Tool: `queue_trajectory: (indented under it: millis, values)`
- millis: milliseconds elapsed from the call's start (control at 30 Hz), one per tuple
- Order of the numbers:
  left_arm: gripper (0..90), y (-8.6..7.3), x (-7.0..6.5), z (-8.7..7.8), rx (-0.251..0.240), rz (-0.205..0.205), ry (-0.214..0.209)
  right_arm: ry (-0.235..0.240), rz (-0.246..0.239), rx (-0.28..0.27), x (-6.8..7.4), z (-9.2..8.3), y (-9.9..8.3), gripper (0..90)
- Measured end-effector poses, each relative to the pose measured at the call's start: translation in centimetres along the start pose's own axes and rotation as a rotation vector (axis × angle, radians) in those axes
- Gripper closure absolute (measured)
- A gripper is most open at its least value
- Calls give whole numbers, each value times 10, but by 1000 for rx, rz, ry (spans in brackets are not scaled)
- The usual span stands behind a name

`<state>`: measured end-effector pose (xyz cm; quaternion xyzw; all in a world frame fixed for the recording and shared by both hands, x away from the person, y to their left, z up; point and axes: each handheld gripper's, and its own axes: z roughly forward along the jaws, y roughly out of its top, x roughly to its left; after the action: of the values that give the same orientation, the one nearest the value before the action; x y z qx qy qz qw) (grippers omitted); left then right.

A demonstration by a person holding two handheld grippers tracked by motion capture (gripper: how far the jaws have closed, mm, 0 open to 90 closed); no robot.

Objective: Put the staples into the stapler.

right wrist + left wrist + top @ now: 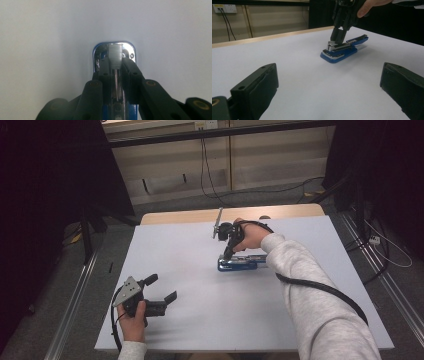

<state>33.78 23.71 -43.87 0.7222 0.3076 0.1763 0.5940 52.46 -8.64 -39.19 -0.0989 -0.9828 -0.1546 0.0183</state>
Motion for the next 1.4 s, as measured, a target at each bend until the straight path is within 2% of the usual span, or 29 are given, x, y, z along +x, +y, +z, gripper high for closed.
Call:
queue_trajectory:
  millis: [200,300,333,433,467,633,867,1200,1267,1400]
  values:
    - [18,0,0,0,1,-1,-2,5,-4,6,0,1,-2,785]
    - [18,0,0,0,-1,-3,-1,0,14,18,1,1,-2,785]
    - [18,0,0,0,0,-3,-2,2,1,11,0,2,-2,785]
    - [18,0,0,0,1,-3,-3,-5,8,18,1,3,0,784]
    - [18,0,0,0,1,-2,-2,-3,-7,9,0,3,0,785]
    - [18,0,0,0,0,-5,0,-3,1,12,1,3,0,784]
    - [19,0,0,1,2,-6,0,-6,-18,16,-1,4,0,784]
    - [19,0,0,1,3,-6,0,-7,-16,16,0,6,1,783]
    - [19,0,0,1,3,-5,0,-5,-3,27,1,6,1,779]
    - [19,0,0,1,5,-5,0,-8,-13,1,0,7,0,745]
